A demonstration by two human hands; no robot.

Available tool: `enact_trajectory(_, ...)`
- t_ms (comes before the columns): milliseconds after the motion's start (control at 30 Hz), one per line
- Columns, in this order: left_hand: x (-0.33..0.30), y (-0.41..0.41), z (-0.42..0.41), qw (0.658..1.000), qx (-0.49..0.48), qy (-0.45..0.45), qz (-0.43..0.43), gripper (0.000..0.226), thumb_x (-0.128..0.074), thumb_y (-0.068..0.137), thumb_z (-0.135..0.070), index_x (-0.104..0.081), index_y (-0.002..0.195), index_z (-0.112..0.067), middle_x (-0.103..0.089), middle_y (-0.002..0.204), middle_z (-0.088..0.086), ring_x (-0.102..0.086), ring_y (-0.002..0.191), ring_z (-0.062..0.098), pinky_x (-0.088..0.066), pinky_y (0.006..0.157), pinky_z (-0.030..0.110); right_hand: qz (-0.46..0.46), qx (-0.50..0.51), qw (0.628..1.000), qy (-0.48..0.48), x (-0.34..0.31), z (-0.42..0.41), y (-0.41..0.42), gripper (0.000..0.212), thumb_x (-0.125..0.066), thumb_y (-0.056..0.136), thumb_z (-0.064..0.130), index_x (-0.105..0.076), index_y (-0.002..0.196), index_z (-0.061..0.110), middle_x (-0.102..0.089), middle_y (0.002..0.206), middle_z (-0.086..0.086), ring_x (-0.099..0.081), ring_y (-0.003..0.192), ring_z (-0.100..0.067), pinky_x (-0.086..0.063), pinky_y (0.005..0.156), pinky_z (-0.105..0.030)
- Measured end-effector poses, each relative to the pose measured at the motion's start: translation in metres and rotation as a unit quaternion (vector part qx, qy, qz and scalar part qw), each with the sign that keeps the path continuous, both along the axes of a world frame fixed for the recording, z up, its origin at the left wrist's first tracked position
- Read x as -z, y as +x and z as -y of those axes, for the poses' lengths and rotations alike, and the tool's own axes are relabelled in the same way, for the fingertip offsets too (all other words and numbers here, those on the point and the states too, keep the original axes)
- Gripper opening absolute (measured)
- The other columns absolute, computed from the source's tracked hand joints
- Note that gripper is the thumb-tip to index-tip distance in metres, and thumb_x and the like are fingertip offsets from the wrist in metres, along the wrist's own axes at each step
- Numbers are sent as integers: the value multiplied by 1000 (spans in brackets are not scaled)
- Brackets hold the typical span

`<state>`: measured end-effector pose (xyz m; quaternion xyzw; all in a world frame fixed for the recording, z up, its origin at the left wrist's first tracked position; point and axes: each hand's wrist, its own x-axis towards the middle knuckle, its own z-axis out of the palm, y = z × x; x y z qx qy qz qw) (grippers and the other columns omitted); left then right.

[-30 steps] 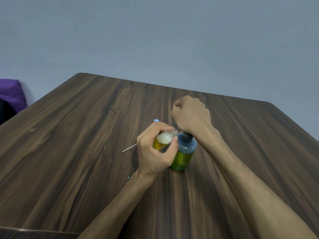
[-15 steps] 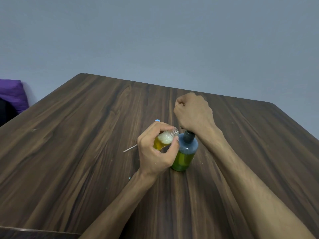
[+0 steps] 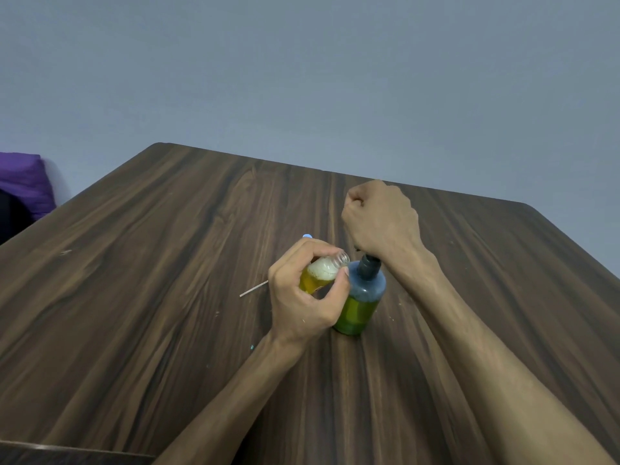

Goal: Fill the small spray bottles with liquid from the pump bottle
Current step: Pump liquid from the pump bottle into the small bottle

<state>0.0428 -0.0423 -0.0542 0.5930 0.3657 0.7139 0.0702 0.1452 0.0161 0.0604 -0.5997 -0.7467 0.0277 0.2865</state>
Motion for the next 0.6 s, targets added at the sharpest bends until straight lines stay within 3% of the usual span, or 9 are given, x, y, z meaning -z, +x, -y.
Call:
enact_trajectory(167, 0, 1, 1, 1000, 2, -3, 0, 13, -77, 74, 3, -71, 86, 1, -71, 84, 2, -69, 78, 20, -51, 71, 28, 17, -4, 1000, -23, 4, 1, -2, 24, -44, 80, 10, -44, 56, 13, -45, 53, 3, -37, 51, -18, -30, 52, -31)
enact_trajectory(333, -1, 0, 1, 1000, 3, -2, -4, 14, -77, 74, 4, -71, 87, 2, -72, 86, 4, -69, 79, 20, -51, 72, 26, -3, -2, 1000, 2, 1, 1, -1, 26, -44, 80, 9, -37, 55, 14, -40, 51, 2, -34, 50, -18, -30, 51, -31)
enact_trajectory(433, 1, 0, 1, 1000, -4, 1, -3, 14, -78, 75, 3, -72, 88, 2, -72, 87, 4, -69, 80, 21, -52, 72, 29, 15, -1, 999, -32, 3, 2, -3, 23, -44, 79, 9, -44, 57, 13, -44, 54, 2, -35, 52, -19, -29, 52, -31)
enact_trajectory(600, 0, 1, 1, 1000, -11, 15, -1, 14, -80, 78, 2, -72, 90, 3, -72, 90, 5, -69, 84, 23, -54, 78, 33, -1, 1, 1000, -8, 1, 2, -1, 23, -45, 80, 9, -42, 57, 12, -46, 54, 1, -36, 51, -19, -29, 51, -32)
